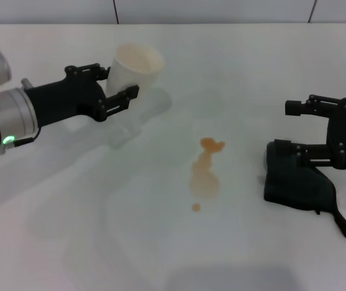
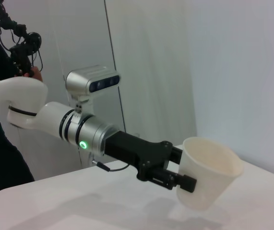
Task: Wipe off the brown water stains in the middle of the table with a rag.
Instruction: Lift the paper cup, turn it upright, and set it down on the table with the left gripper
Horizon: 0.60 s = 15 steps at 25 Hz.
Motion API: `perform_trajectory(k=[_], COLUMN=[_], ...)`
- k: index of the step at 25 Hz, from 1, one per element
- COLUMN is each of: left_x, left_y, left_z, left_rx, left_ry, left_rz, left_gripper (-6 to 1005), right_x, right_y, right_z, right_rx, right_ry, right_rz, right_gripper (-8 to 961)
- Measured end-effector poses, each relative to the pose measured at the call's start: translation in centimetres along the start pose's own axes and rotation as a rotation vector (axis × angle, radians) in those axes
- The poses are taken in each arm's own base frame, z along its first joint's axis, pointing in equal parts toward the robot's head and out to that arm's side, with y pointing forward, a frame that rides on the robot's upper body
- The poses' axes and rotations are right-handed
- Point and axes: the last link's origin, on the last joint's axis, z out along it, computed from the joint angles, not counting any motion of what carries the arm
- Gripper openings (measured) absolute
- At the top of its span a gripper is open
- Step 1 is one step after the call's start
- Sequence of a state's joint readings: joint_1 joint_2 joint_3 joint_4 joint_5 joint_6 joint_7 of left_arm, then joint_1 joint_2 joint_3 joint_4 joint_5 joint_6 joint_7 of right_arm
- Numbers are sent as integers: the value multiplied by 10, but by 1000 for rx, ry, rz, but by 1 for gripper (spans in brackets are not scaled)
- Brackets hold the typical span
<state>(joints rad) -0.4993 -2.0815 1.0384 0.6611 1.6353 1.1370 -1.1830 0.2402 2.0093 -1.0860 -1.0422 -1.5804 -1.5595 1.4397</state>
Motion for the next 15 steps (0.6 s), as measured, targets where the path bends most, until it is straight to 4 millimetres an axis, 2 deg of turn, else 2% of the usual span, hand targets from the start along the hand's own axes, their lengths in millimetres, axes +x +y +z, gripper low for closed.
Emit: perform_trajectory(k=[15], left_x=[-46], left_y=[21], left_z=[-7], left_rx=[51], left_ry=[15], left_rz=[60], left_gripper=[543], right_x=[4], right_y=[-1], right_z=[5], right_rx=[3], right_ry=[23], right_rz=[-23], right_gripper=[825])
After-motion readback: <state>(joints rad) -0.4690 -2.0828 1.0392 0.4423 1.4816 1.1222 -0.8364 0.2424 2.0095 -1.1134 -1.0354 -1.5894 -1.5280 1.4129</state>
